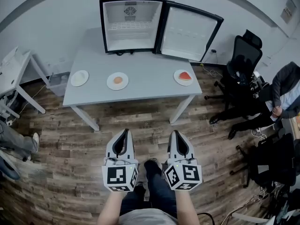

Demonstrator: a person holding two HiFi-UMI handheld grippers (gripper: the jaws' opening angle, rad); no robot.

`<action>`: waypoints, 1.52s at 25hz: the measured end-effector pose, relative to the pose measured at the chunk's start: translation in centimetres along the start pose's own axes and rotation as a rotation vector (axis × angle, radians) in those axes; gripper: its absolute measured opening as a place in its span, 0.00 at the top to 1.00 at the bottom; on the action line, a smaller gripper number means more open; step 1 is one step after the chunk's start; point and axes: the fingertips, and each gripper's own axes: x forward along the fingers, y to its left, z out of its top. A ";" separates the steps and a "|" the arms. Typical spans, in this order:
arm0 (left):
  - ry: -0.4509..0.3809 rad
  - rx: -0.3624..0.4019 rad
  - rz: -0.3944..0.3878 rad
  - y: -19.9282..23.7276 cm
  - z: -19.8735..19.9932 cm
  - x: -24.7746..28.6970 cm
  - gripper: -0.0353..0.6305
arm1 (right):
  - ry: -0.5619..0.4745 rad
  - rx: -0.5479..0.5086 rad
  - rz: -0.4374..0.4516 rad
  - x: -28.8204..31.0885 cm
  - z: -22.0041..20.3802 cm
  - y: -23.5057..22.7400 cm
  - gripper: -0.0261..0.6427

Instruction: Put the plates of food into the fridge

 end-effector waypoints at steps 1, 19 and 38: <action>0.002 0.001 0.001 0.0 0.0 1.0 0.94 | 0.001 0.000 0.001 0.9 0.1 -0.5 0.94; -0.003 0.000 0.049 -1.5 2.4 20.2 0.94 | 0.009 -0.001 0.040 17.6 5.5 -10.8 0.94; 0.050 -0.008 -0.034 -1.5 1.5 32.3 0.94 | 0.025 0.044 -0.056 26.4 5.6 -17.0 0.94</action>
